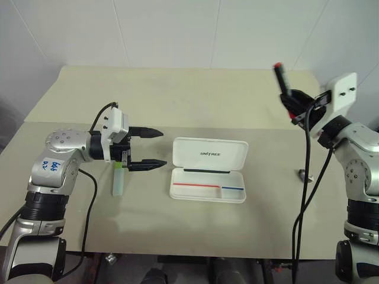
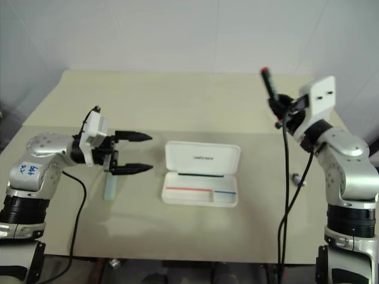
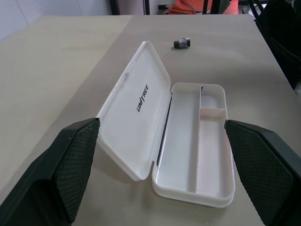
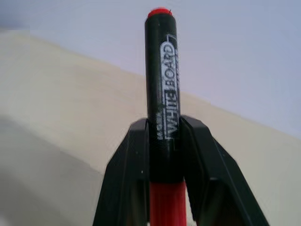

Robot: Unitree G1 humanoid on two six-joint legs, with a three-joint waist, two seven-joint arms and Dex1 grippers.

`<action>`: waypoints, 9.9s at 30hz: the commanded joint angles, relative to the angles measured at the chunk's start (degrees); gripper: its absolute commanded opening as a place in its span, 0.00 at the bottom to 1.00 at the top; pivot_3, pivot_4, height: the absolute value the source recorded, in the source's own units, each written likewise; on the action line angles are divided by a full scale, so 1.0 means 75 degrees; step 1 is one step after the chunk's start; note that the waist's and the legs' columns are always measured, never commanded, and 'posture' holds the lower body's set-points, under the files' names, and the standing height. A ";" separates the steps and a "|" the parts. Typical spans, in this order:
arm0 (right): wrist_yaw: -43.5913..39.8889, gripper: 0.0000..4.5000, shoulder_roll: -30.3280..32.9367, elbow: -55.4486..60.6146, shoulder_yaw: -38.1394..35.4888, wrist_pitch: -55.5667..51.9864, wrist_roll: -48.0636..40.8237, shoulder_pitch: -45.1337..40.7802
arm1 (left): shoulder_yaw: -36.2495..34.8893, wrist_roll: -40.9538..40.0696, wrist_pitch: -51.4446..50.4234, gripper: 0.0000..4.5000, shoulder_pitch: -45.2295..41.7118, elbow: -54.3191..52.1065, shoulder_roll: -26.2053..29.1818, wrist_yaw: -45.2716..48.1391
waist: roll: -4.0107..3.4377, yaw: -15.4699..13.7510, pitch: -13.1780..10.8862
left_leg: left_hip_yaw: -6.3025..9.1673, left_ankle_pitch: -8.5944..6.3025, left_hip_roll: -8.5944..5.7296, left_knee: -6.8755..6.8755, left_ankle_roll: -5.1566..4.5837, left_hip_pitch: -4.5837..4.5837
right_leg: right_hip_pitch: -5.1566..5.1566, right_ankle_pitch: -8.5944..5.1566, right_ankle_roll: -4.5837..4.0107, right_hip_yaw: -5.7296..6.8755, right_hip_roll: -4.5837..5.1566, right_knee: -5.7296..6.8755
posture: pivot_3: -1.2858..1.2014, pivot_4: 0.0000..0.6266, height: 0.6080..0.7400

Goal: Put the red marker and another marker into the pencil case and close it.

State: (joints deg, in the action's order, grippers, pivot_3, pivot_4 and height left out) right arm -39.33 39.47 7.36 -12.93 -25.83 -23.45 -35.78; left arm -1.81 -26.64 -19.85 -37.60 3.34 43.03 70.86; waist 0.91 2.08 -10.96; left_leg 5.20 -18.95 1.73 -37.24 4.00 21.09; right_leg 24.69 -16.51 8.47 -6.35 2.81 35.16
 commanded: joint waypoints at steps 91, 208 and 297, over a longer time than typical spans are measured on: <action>-0.2402 1.00 0.0750 0.2067 0.0327 -0.0586 -0.1228 0.2103 | -0.1367 0.2469 -0.3174 1.00 0.4811 -0.3741 -0.3388 -0.8847 | 0.0024 -0.0106 0.0006 | 0.0018 -0.0007 -0.0008 -0.0100 -0.0013 -0.0121 | -0.0149 0.0011 0.0001 -0.0003 -0.0001 0.0020 | 0.52 0.24 1.00; -0.1052 1.00 0.1015 0.2536 -0.1020 0.0496 -0.0669 0.4648 | 0.2417 0.2252 0.1174 1.00 -0.0020 0.0184 -0.1850 -0.0033 | 0.0029 -0.0090 -0.0019 | -0.0011 0.0034 0.0000 -0.0026 -0.0022 -0.0109 | -0.0131 0.0070 -0.0006 -0.0017 -0.0009 -0.0068 | 0.52 0.24 1.00; -0.4527 0.09 0.0606 -0.1183 0.2601 0.1780 0.0879 0.0944 | 0.0258 0.0371 0.0448 1.00 0.1658 -0.1090 -0.0107 0.0035 | 0.0017 -0.0068 -0.0028 | -0.0006 0.0043 0.0001 -0.0016 -0.0017 -0.0107 | -0.0119 0.0067 -0.0008 -0.0019 -0.0010 -0.0058 | 0.52 0.24 1.00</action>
State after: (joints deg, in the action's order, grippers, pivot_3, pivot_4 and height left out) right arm -72.67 44.15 -2.34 6.52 -12.99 -16.52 -28.13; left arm 1.09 -24.14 -17.47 -25.61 -3.78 41.80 71.64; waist 1.03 1.57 -11.17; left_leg 5.15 -18.63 1.74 -37.37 3.88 20.29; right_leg 23.79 -16.01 8.41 -6.50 2.74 34.73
